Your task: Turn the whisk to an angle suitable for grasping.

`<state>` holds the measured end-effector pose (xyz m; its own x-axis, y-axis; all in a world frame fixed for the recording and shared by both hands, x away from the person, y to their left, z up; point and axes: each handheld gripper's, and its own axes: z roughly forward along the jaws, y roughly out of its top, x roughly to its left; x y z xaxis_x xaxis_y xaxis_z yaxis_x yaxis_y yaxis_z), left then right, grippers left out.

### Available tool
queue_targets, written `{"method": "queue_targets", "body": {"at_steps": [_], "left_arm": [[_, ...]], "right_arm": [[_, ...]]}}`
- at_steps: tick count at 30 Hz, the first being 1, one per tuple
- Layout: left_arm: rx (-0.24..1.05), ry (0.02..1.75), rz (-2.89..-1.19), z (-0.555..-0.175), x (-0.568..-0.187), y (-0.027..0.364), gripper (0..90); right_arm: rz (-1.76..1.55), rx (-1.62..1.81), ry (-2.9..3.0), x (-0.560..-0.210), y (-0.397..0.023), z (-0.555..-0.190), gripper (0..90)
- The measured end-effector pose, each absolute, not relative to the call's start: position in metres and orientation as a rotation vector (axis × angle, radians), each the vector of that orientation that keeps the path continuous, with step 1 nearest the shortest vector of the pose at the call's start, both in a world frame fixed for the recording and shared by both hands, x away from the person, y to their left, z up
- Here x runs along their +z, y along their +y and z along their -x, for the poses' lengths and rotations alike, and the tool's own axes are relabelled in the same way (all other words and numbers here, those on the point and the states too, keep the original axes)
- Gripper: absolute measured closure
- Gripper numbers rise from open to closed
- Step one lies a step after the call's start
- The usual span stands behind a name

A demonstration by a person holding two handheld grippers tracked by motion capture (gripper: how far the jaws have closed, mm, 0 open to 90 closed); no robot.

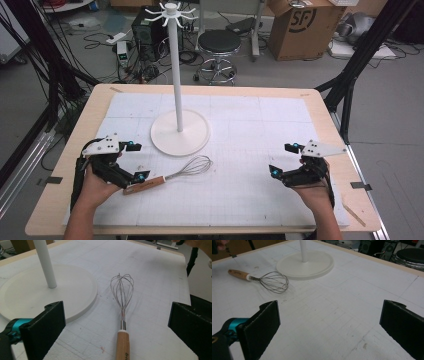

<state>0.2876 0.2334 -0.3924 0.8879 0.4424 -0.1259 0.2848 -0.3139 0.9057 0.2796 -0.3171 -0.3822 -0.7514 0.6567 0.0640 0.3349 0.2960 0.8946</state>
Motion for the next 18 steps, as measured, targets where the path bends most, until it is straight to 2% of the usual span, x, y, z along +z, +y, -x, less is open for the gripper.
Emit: {"method": "queue_targets", "body": {"at_steps": [9,18], "left_arm": [[0.177,0.545,-1.952,-0.288,-0.393,0.232,1.8],[0.167,0.547,-2.083,-0.290,-0.400,0.222,1.8]], "right_arm": [[-0.891,1.437,2.262,-0.383,-0.317,-0.278,1.7],[-0.884,1.423,2.277,-0.384,-0.314,-0.279,1.7]]}}
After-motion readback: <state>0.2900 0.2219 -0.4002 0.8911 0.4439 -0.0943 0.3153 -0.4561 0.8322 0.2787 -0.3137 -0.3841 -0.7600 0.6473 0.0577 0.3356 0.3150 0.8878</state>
